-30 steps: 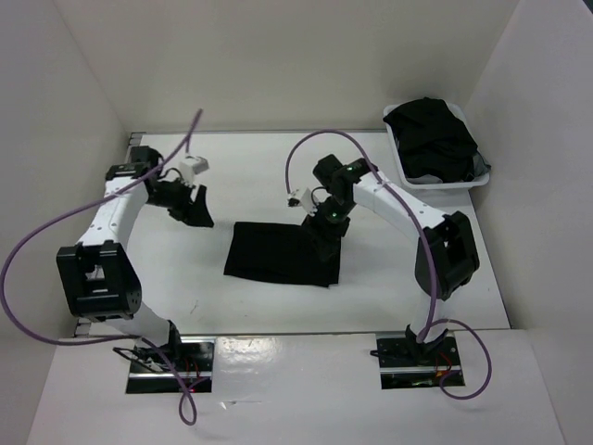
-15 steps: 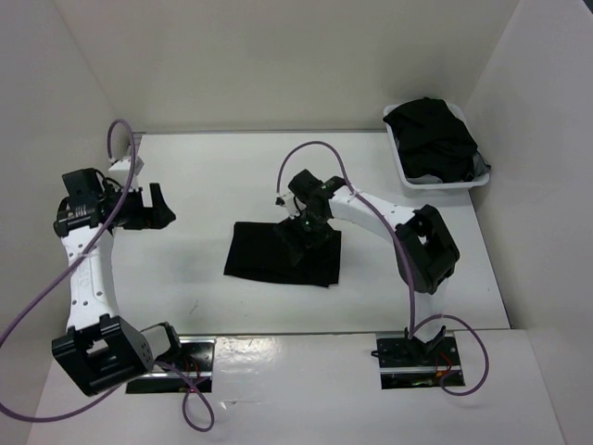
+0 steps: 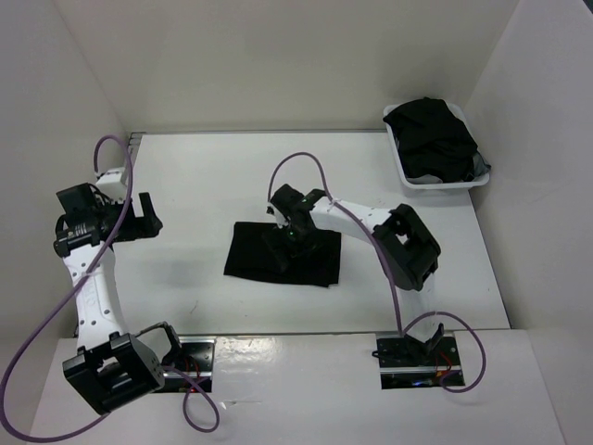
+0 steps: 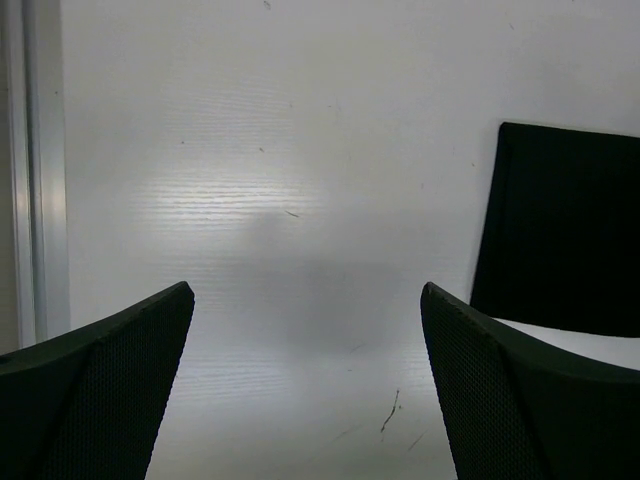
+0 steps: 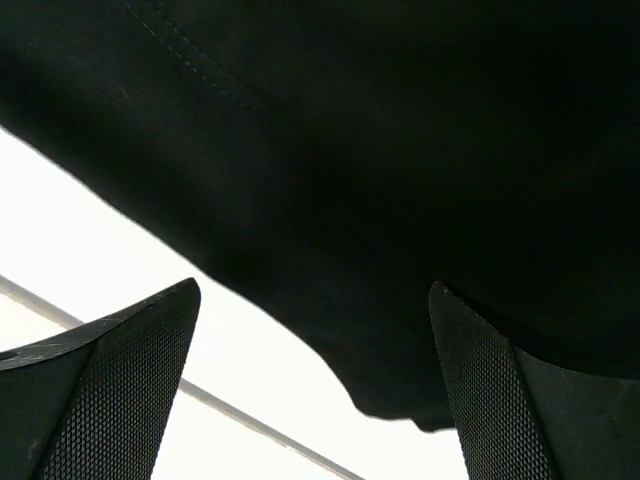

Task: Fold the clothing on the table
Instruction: Fold the skirt

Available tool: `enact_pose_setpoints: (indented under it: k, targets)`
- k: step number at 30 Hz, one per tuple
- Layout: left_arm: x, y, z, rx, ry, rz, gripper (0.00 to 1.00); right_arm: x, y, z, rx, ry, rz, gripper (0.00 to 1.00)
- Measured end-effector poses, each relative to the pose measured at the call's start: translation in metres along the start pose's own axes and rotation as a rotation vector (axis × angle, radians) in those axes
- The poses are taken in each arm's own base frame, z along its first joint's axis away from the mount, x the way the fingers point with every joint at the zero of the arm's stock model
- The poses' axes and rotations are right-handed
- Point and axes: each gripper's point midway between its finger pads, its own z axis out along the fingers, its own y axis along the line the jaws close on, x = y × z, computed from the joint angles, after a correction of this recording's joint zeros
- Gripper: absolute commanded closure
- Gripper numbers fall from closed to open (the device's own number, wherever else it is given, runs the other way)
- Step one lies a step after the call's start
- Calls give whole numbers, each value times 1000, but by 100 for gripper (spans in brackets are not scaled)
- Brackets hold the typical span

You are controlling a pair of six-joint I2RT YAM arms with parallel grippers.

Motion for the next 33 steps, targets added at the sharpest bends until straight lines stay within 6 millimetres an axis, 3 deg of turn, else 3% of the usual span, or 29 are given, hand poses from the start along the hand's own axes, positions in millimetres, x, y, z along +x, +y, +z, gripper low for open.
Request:
enact_pose_setpoints:
  k: [3,6,14,20,25,33]
  targets:
    - [-3,2,-2,-15,-18,-4,0,3,3,18,26,41,-23,1]
    - [-4,3,-2,-20,-20,-4,0,-6,-1,22,62,35,-30,1]
    - [-4,3,-2,-22,-21,-3,0,-15,-27,24,208,10,-58,1]
    - [-4,3,-2,-21,-22,-3,0,-16,-31,24,201,23,-129,1]
    - [-4,3,-2,-17,-22,-3,0,-22,-46,21,192,26,-211,1]
    - [-5,-1,-1,5,-27,-2,0,-51,-70,17,209,-3,-320,1]
